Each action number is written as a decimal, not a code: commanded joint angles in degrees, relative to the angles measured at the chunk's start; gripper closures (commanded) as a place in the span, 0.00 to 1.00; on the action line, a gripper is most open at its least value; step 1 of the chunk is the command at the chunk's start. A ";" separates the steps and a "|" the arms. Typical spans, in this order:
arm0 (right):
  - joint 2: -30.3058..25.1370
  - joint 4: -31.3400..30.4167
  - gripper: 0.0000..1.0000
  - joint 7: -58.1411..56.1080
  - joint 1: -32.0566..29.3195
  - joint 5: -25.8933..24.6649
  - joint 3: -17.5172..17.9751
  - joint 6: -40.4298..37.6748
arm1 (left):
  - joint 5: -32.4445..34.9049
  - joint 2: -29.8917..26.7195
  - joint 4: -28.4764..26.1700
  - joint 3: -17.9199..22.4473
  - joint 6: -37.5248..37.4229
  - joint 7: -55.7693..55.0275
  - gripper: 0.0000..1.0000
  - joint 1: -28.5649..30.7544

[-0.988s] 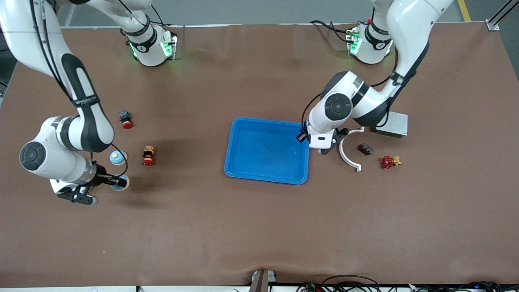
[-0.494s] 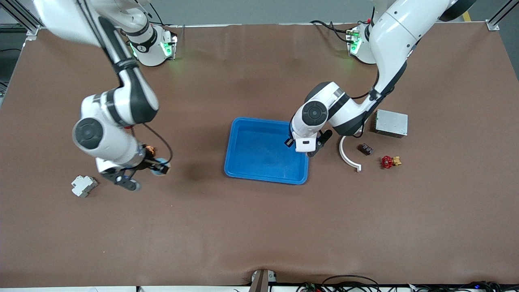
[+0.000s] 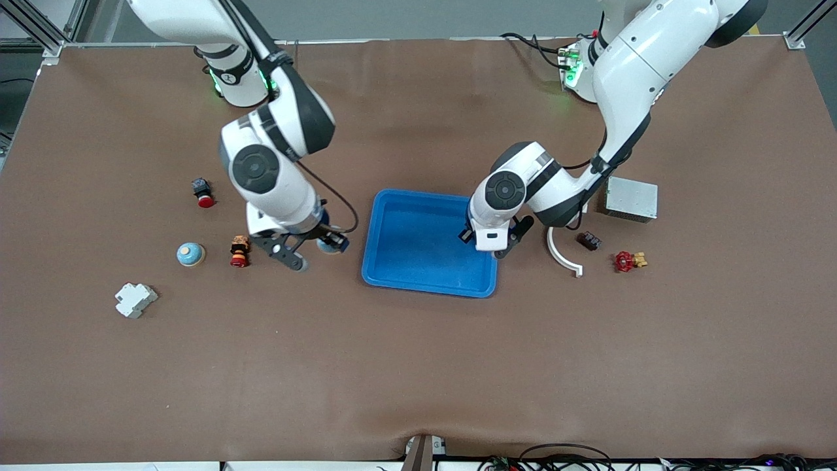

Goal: Place electrolytic capacitor and blue bell in tray
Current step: 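Release the capacitor into the tray while the right gripper moves the bell over, then lower the bell into the tray while the left gripper reaches another capacitor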

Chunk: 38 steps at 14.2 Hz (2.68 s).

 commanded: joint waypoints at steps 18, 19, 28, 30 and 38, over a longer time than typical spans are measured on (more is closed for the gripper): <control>5.26 -8.63 1.00 23.46 14.61 -1.60 -1.29 19.40 | 6.97 -11.44 -6.50 -0.15 -9.48 18.75 0.00 22.35; 6.05 -8.55 1.00 24.86 14.71 -3.00 -1.29 19.58 | 8.20 -11.44 -8.07 -0.06 -7.90 18.83 0.00 23.75; 10.01 -7.50 1.00 28.74 15.59 -5.04 -1.29 24.06 | 12.69 -9.51 -16.78 0.03 3.35 18.83 0.06 28.94; 11.24 -7.40 1.00 29.27 16.20 -5.04 -1.29 25.11 | 12.87 -8.89 -17.40 0.03 4.42 18.92 0.16 29.30; 14.76 -4.24 0.01 34.62 16.82 -5.21 -1.46 25.47 | 12.78 -13.53 -15.39 -0.41 0.92 20.32 1.00 29.21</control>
